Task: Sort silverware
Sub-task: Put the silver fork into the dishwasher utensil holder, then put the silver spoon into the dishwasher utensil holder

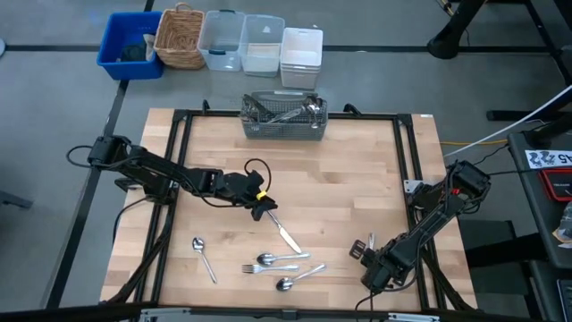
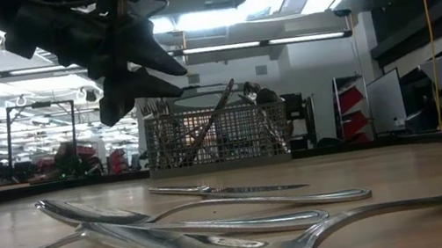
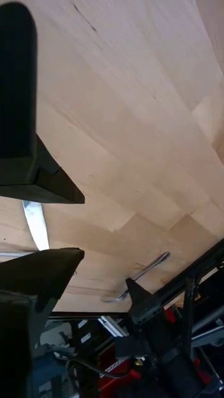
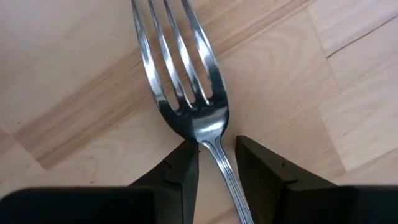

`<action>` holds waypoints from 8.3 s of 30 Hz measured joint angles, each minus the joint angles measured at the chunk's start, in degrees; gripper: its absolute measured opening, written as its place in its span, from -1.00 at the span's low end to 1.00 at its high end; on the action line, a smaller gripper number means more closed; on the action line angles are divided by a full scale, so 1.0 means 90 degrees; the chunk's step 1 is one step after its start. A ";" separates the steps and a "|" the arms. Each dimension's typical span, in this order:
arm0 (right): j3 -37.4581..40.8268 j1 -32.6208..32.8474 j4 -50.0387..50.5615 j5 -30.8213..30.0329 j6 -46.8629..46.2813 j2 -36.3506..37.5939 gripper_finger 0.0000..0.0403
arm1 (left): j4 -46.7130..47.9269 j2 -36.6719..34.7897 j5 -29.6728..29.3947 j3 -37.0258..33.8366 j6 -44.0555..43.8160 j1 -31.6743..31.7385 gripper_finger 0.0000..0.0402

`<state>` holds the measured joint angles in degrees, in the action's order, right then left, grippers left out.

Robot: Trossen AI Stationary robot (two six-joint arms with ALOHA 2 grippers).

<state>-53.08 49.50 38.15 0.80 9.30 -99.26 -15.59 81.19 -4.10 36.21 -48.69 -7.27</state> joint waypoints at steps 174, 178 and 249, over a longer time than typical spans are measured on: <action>-0.3813 -0.6943 -0.5246 -0.0022 -0.0663 -0.1273 -0.31 | 0.6830 -0.2831 0.1745 0.0002 -0.7408 -0.3143 -0.45; -0.3813 -0.6806 -0.5228 -0.0022 -0.0663 -0.1273 -0.31 | 0.6547 -0.2199 0.1648 0.0002 -0.7621 -0.3479 -0.45; -0.3813 -0.6458 -0.2488 -0.0543 -0.0651 0.0886 -0.31 | 0.6218 -0.0218 -0.2245 -0.0017 -0.8996 -0.3677 -0.99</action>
<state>-87.39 -8.62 15.76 -4.09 3.44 -91.29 40.37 79.23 -24.30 36.05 -129.65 -40.36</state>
